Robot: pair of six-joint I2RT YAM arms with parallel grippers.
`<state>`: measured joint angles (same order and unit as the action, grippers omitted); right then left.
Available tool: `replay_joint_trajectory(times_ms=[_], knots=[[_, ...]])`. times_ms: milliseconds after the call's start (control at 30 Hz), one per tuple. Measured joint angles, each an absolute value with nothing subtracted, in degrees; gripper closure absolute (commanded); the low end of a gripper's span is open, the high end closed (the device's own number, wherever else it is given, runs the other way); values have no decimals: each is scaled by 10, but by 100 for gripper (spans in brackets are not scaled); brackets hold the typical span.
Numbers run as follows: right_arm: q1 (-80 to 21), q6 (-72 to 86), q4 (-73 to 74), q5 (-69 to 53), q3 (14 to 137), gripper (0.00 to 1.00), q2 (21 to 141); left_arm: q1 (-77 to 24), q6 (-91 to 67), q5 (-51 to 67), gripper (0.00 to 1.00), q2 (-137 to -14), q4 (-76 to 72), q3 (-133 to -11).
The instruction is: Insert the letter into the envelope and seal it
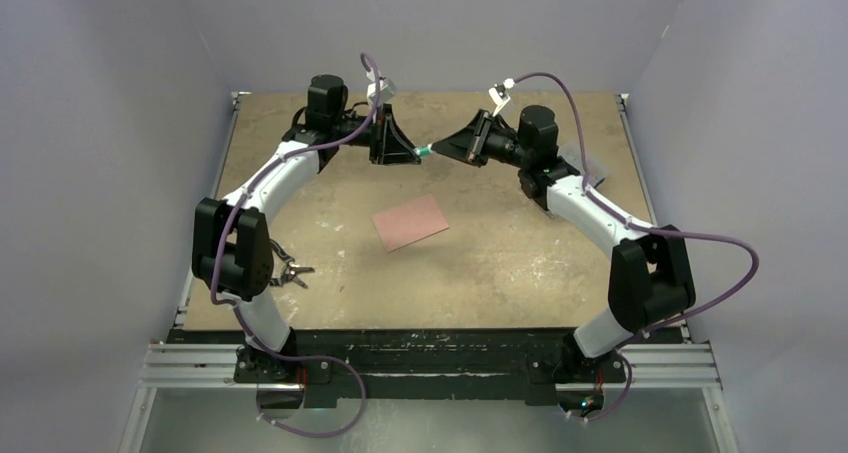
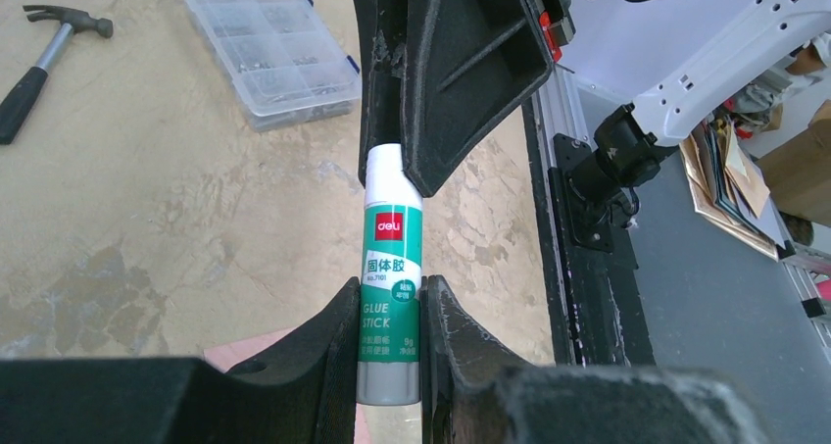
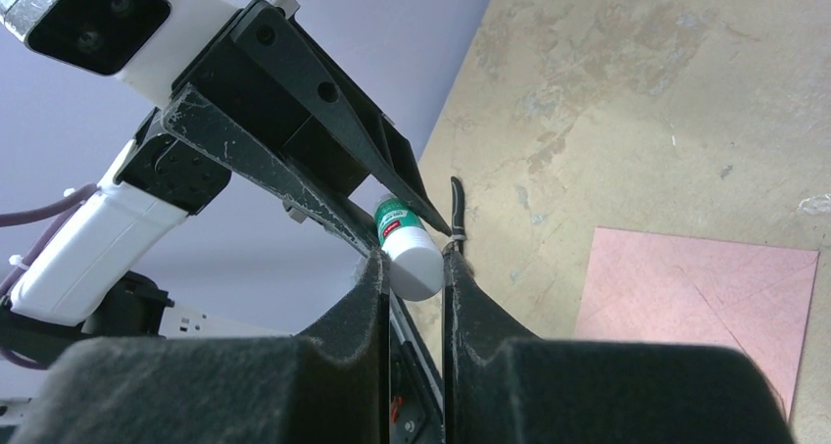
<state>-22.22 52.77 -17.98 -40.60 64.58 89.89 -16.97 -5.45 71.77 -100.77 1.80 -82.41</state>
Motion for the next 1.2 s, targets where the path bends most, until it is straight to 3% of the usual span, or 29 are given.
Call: replay_joint_trajectory(times_ms=[167,300,400,467,600,833,1000,1200], knots=[[-222,538,-181,-404,644,98,902,-171,-54,711,100,-1009,24,-824],[-204,529,-134,-414,655,42,898,-178,-49,693,100,-1009,35,-824],[-189,494,-39,-429,663,21,890,-203,-51,653,100,-1005,-5,-814],[-179,463,43,-422,676,14,889,-215,-53,624,100,-989,-28,-793],[-144,423,133,-351,710,9,866,-216,-87,575,100,-958,-73,-735],[-104,404,175,-219,714,12,755,-224,-250,464,100,-968,-168,-655],[-109,395,200,-166,713,13,726,-270,-394,311,99,-1002,-244,-630],[-109,395,207,-143,685,16,701,-363,-520,106,96,-1061,-225,-648]])
